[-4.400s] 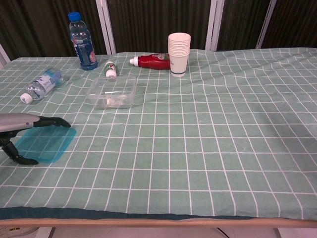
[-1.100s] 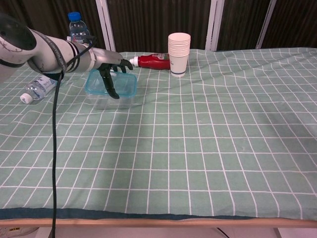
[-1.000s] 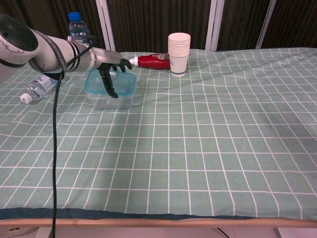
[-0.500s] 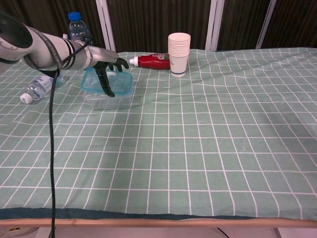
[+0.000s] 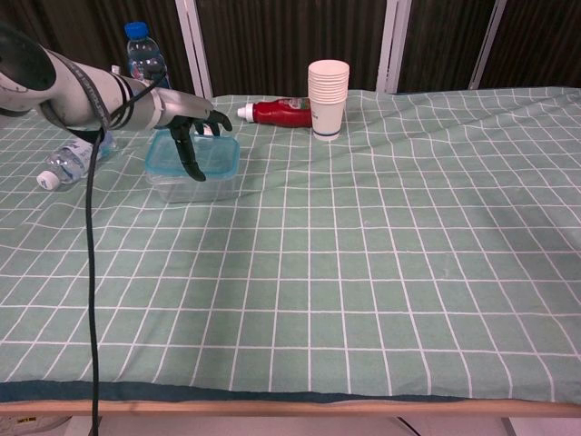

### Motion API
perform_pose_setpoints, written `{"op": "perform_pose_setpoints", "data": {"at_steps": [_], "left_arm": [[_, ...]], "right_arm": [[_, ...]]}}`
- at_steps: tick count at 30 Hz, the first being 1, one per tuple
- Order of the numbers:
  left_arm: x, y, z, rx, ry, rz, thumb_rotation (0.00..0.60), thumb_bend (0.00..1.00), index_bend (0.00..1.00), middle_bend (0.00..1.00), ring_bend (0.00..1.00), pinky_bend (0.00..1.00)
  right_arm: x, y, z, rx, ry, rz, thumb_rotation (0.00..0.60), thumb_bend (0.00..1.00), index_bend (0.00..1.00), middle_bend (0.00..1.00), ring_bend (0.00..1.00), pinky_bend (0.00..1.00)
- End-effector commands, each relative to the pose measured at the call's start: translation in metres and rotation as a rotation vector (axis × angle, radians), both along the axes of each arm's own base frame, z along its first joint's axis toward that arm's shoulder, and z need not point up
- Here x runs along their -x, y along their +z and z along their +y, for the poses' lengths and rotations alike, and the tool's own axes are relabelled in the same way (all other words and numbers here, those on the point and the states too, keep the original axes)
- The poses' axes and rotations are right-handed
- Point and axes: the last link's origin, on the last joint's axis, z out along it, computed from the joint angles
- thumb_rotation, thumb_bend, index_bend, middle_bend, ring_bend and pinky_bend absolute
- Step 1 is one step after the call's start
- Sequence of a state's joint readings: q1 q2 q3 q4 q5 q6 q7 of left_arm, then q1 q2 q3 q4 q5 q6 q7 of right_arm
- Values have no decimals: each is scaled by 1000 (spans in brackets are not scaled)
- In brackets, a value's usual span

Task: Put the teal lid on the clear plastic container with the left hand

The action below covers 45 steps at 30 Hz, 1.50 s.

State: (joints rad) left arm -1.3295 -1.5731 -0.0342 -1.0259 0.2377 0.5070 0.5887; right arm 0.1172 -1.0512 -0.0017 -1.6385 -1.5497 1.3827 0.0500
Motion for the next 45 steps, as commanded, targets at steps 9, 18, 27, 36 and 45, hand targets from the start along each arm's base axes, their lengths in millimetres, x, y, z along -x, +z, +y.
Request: {"op": "perform_pose_setpoints", "data": {"at_steps": [9, 18, 27, 36, 45], "left_arm": [[6, -2, -1, 10, 14, 3, 600, 287, 0, 627, 570, 470], [7, -4, -4, 27, 7, 20, 600, 287, 0, 580, 523, 381], [8, -4, -5, 24, 6, -3, 600, 243, 0, 433, 315, 146], [10, -6, -8, 32, -4, -13, 600, 220, 0, 309, 190, 87], [8, -4, -10, 28, -11, -4, 600, 210, 0, 147, 21, 19]], "right_arm": [[0, 0, 0, 1, 2, 0, 600, 118, 0, 0, 0, 0], [-1, -1, 0, -1, 2, 2, 600, 119, 0, 0, 0, 0], [-1, 0, 0, 2, 3, 1, 600, 118, 0, 0, 0, 0], [-1, 1, 1, 6, 9, -6, 600, 118, 0, 0, 0, 0], [-1, 2, 1, 5, 9, -7, 600, 119, 0, 0, 0, 0]]}}
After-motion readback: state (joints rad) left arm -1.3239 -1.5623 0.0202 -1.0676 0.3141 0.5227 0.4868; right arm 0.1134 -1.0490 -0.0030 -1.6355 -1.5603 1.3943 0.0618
